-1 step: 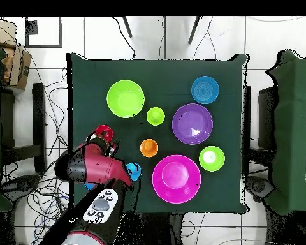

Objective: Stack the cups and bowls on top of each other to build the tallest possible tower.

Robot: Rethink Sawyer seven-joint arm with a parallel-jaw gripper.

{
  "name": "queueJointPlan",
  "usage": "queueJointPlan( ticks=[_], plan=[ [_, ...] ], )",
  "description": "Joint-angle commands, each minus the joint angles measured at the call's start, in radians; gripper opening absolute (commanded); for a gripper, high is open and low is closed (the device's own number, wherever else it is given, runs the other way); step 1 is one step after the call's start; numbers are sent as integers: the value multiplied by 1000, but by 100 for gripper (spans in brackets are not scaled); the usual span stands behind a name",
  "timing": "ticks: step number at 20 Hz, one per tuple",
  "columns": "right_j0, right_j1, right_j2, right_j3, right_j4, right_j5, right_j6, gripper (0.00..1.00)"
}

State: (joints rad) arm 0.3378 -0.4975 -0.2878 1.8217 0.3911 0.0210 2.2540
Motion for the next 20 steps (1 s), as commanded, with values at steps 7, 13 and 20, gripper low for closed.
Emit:
queueJointPlan(
  ticks=[7, 13, 20],
  plan=[
    [-8, 51, 129, 52, -23, -56, 163, 100],
    [-28, 83, 176, 74, -47, -78, 155, 100],
    [-17, 107, 184, 78, -55, -67, 132, 100]
  ],
)
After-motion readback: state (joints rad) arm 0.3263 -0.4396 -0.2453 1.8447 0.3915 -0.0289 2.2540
